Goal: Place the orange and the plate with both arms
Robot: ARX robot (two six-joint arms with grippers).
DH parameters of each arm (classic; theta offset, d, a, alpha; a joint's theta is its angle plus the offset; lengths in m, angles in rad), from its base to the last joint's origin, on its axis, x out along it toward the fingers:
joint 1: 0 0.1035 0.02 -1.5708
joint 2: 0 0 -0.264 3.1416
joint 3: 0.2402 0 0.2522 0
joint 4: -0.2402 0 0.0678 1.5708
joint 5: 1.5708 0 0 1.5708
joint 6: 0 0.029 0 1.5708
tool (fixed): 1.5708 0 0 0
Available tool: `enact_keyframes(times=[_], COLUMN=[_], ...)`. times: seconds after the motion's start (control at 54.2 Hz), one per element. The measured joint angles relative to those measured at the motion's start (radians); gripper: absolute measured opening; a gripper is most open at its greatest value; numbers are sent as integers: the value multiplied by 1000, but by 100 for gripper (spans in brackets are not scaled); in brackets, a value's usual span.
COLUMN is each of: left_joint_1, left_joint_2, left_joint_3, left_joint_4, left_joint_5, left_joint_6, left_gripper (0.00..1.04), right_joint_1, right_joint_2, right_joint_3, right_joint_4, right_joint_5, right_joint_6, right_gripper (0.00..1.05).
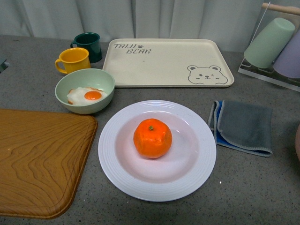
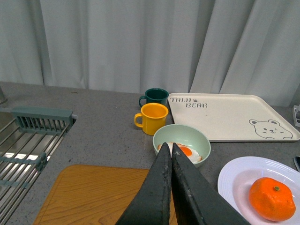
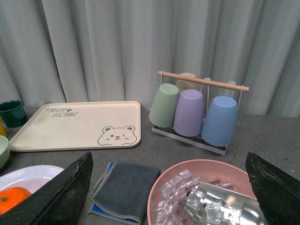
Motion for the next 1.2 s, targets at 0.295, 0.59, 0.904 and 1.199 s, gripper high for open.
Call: enact_keyframes(times=[0.295,0.59,0.904,1.199], left_joint_1=[0,0,0,0], left_joint_2=[-2,-2,-2,-2], left_joint_3=[0,0,0,0], left_joint_4=[-2,-2,-2,-2], left_joint_5=[0,0,0,0], left_joint_6=[0,0,2,2], left_gripper=[42,94,98,98], right_joint_1=[34,229,263,194], right_joint_2=[46,655,1468,1851], right_joint_3=[37,124,336,579], right_joint_4=[-113,165,430,318], right_joint_5=[67,-8,-309,-472], right_joint_6=[-81,87,403,486], right_gripper=[95,95,95,95])
